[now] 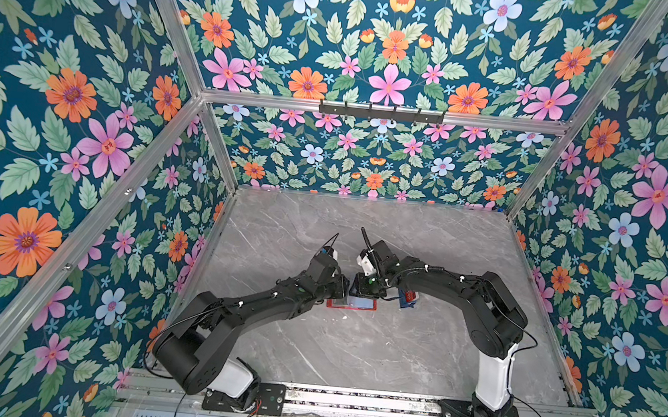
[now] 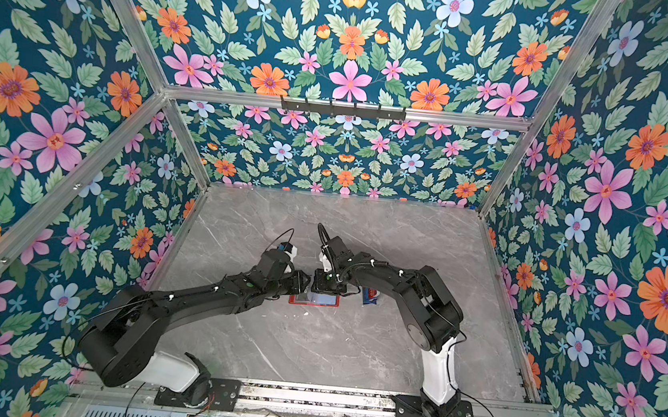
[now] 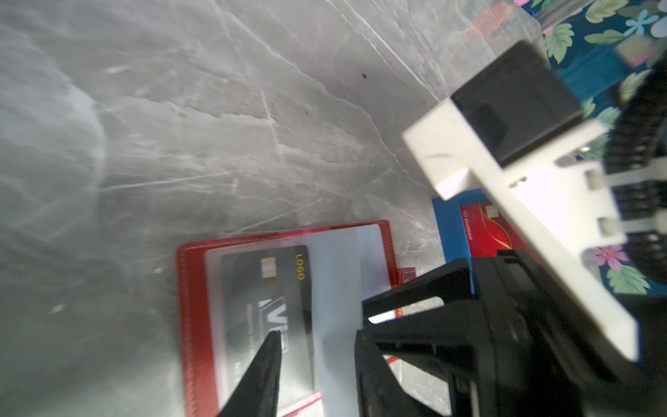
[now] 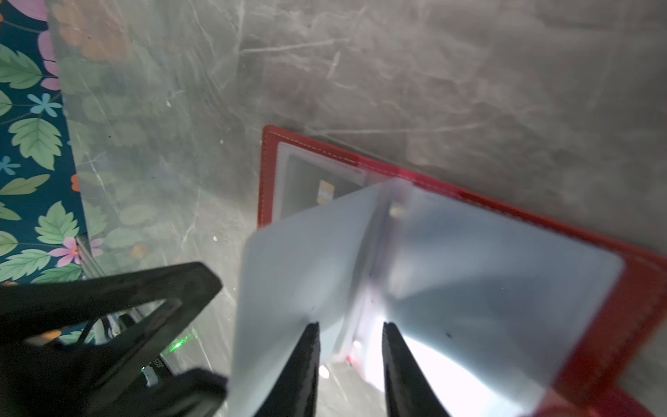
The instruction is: Put the credit cards into the card holder
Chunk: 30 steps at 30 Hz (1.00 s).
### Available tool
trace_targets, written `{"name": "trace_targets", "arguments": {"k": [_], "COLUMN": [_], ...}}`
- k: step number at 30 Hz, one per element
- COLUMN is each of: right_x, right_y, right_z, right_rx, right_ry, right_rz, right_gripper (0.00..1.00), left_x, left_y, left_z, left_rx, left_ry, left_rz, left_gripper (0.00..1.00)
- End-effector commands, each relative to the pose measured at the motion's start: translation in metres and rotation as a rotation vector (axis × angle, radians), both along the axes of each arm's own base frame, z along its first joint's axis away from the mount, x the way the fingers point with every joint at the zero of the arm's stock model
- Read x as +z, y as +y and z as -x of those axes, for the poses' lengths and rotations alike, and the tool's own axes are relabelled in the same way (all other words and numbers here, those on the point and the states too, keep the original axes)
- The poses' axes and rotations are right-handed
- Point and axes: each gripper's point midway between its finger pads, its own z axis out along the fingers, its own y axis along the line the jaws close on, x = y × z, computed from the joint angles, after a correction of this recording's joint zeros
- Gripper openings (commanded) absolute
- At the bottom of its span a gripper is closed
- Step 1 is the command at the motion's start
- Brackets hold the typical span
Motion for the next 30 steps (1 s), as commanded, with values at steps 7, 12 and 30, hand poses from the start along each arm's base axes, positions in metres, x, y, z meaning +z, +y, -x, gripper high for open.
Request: {"name": "trace_targets", "arguments": {"k": [7, 12, 30], "right_x": [-0.005, -0.013, 0.041], "right_y": [0.018, 0.016, -0.021], "right_z": [-0.001, 0.000, -0.004], "right_rx": [0.023, 0.017, -0.040], "right_ry": [0.031, 0.044, -0.133], "right_rz": [-0.049, -0.029, 0.059], "right_gripper": [0.14, 0.10, 0.25], "left_x": [-0.007, -0.023, -0.028], "left_y": [0.019, 0.008, -0.001], "left_z": [0.005, 0.008, 0.015], "left_rx": [0.035, -0.008, -0.032], "left_ry": [-0.021, 0.029, 0.085], "left_rz": [-0.070, -0.051, -0.100], "left_gripper": [0.30, 0.19, 0.22]}}
